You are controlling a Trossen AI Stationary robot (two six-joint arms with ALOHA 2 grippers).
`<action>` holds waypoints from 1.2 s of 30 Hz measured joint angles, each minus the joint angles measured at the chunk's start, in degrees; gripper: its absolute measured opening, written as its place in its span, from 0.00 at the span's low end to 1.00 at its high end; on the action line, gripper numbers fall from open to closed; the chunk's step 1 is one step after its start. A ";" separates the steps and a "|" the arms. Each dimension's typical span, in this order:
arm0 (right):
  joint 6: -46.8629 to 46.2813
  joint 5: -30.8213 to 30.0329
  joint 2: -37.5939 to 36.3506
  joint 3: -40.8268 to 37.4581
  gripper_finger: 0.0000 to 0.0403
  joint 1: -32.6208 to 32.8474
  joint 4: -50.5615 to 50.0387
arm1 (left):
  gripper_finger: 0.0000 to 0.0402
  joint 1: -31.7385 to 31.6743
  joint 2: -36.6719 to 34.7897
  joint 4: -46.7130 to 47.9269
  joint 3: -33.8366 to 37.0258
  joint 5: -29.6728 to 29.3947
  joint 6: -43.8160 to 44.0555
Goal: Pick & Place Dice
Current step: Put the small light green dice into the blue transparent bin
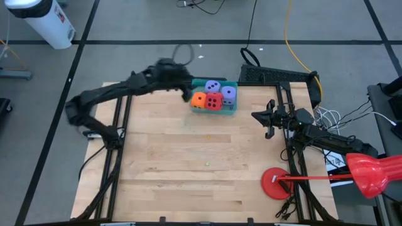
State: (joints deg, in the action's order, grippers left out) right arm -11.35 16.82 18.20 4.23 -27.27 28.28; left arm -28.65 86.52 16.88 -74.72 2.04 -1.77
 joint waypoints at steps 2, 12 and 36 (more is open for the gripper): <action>0.01 0.00 -0.01 0.00 0.00 0.00 0.03 | 0.54 2.14 -5.88 2.13 0.00 -0.36 -1.89; 0.02 0.00 -0.02 0.00 0.00 -0.02 0.13 | 0.04 13.88 -29.11 17.35 1.81 1.55 -4.27; 1.35 -0.44 2.75 0.00 0.00 -0.02 -0.27 | 0.01 24.07 -71.91 -11.51 56.12 1.75 -4.67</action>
State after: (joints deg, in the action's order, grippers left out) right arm -10.01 16.38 20.95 4.23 -27.29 28.01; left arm -4.58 14.61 5.37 -18.59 3.79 -6.44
